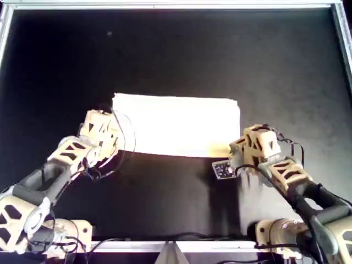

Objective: Fold a cloth

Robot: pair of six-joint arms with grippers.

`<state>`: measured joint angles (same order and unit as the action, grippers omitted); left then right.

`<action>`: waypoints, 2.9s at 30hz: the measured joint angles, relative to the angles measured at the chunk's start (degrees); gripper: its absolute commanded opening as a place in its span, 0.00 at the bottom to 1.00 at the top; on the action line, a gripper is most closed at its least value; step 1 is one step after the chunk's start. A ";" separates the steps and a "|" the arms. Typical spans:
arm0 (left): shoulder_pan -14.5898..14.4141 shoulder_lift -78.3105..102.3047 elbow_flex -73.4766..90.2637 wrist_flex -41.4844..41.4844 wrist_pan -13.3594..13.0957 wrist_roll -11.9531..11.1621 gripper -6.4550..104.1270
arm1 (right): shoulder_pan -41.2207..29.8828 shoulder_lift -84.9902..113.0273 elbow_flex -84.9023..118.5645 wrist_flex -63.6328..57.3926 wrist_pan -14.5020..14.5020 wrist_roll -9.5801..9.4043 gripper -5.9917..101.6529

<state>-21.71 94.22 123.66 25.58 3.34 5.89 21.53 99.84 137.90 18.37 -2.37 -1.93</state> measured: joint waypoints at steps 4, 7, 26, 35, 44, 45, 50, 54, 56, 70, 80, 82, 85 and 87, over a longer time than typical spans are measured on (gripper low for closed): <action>-0.26 0.26 0.53 0.00 0.00 0.09 0.24 | -0.09 0.35 0.00 0.00 0.00 0.00 0.15; -0.26 1.58 1.05 0.00 -0.44 0.09 0.43 | -0.26 2.64 0.09 0.00 0.97 -0.44 0.32; -0.26 57.39 29.97 5.10 -0.53 0.44 0.78 | -0.79 37.79 22.24 0.00 0.97 -0.44 0.55; 1.14 81.47 40.34 5.10 -2.20 0.44 0.78 | -0.79 55.90 32.17 0.00 8.17 -0.44 0.56; 9.23 82.53 46.93 5.10 -7.82 0.44 0.78 | -0.53 62.40 35.24 0.00 15.64 -0.35 0.57; 9.32 82.53 47.64 5.19 -7.82 0.44 0.78 | -0.44 62.40 35.24 0.00 15.64 0.00 0.57; 9.49 82.53 48.96 5.19 -7.82 0.44 0.78 | 0.09 62.40 35.24 0.00 15.64 0.00 0.57; 9.58 82.53 48.96 5.19 -7.82 0.44 0.78 | -0.44 62.49 35.33 0.00 15.82 -0.09 0.57; 9.58 82.53 48.96 5.19 -7.82 0.44 0.78 | -0.09 61.96 35.33 0.00 15.82 -0.09 0.57; 9.58 82.53 48.96 5.19 -7.82 0.44 0.78 | -0.35 25.75 22.59 0.00 8.79 0.18 0.84; 9.58 82.53 48.96 5.19 -7.82 0.44 0.78 | -0.09 9.84 7.56 0.00 4.13 0.62 0.83; 9.58 82.53 48.96 5.19 -7.82 0.44 0.78 | -0.09 7.73 5.45 0.00 4.13 0.62 0.83; 9.58 82.53 48.96 5.19 -7.82 0.44 0.78 | -0.18 3.52 2.81 0.00 4.13 0.62 0.83; 9.58 82.53 48.96 5.19 -7.82 0.44 0.78 | -0.18 0.35 1.23 0.00 4.13 0.70 0.83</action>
<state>-12.13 176.75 172.62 30.76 -4.48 6.33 21.36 100.20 139.13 18.37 1.76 -1.23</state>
